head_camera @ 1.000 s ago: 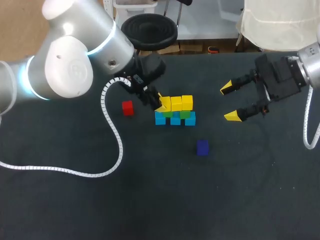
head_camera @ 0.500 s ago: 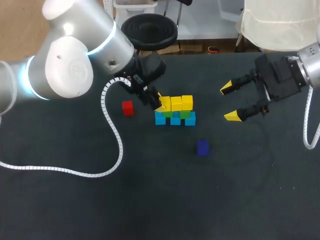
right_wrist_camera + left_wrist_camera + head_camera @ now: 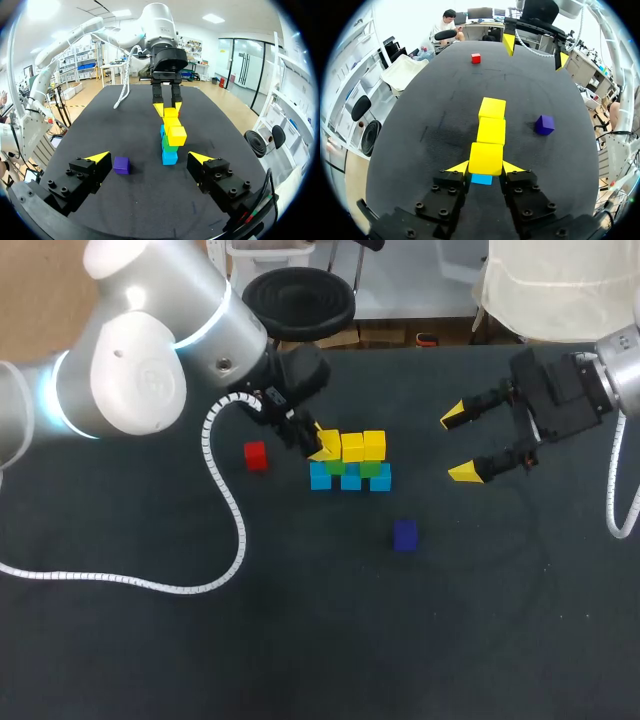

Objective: Place the blue cubes, place green cubes on the blue cubes, place the yellow cubes on the green cubes, then place the red cubes on the yellow cubes, and place purple cube on the red cubes.

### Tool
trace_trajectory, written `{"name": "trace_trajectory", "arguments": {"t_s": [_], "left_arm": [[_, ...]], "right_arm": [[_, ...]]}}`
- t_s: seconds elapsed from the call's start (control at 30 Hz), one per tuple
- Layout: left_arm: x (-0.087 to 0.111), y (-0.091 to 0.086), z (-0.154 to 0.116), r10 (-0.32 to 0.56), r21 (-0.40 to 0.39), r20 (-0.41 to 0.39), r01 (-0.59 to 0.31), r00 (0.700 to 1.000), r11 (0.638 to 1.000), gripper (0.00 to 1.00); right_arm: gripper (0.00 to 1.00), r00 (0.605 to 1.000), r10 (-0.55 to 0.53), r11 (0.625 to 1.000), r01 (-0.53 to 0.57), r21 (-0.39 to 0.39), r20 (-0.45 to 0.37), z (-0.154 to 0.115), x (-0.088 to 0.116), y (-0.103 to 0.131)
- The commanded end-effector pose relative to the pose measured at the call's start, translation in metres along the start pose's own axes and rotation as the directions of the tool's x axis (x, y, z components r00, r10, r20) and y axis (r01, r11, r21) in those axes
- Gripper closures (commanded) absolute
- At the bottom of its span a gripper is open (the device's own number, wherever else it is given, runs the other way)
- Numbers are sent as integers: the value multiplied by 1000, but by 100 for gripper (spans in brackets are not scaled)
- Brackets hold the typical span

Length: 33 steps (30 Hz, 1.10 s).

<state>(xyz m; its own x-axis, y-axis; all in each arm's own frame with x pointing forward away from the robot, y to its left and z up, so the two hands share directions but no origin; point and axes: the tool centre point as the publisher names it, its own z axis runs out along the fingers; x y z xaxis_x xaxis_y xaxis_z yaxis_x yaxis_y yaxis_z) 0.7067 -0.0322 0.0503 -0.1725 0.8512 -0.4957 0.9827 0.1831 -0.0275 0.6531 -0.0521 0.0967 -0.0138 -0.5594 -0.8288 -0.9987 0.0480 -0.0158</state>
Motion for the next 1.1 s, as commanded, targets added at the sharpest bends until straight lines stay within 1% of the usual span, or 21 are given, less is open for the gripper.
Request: {"name": "trace_trajectory", "arguments": {"t_s": [0.03, 0.43, 0.8, 1.1], "left_arm": [[-1, 2, 2, -1, 1, -6, 1, 1000, 1000, 100], [-2, 5, 3, 2, -1, -8, -2, 1000, 1000, 100], [-3, 4, 0, 13, -9, -11, -13, 1000, 1000, 100], [-3, 5, 3, 17, -7, -24, -17, 1000, 1000, 100]], "right_arm": [[0, 1000, -1, 1000, 1, 1, 1, 0, 0, 0], [0, 1000, -1, 1000, 1, 1, 1, 0, 0, 0], [0, 1000, -1, 1000, 1, 1, 1, 0, 0, 0], [0, 1000, -1, 1000, 1, 1, 1, 0, 0, 0]]}}
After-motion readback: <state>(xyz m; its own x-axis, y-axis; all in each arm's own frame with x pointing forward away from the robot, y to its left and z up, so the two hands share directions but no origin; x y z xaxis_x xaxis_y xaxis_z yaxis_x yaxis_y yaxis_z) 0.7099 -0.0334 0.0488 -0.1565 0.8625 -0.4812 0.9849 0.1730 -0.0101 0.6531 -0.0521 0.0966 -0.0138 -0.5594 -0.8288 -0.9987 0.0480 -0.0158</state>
